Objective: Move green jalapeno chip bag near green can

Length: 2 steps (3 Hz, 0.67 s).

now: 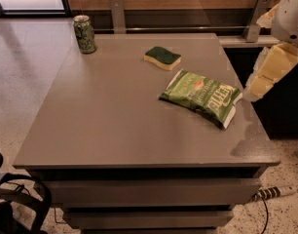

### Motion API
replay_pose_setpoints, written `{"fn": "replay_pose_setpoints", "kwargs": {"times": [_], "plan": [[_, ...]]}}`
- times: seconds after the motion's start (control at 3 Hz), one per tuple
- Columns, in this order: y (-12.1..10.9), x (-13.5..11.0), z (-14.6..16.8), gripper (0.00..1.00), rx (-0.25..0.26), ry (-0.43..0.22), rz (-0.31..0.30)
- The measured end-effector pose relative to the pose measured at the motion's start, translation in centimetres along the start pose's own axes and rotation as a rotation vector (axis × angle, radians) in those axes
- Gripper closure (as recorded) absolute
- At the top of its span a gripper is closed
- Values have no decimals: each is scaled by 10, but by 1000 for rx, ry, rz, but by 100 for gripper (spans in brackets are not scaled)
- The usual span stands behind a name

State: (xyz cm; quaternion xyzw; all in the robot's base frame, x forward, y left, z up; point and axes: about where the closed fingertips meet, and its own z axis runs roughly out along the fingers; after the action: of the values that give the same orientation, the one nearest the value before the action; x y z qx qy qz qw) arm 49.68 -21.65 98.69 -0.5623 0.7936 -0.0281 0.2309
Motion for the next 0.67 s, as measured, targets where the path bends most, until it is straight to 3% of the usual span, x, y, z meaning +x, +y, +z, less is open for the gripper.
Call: {"fn": "replay_pose_setpoints", "kwargs": {"times": [0.33, 0.67], "plan": [[-26, -3, 37, 0, -34, -38, 62], [-34, -7, 86, 0, -98, -74, 115]]}}
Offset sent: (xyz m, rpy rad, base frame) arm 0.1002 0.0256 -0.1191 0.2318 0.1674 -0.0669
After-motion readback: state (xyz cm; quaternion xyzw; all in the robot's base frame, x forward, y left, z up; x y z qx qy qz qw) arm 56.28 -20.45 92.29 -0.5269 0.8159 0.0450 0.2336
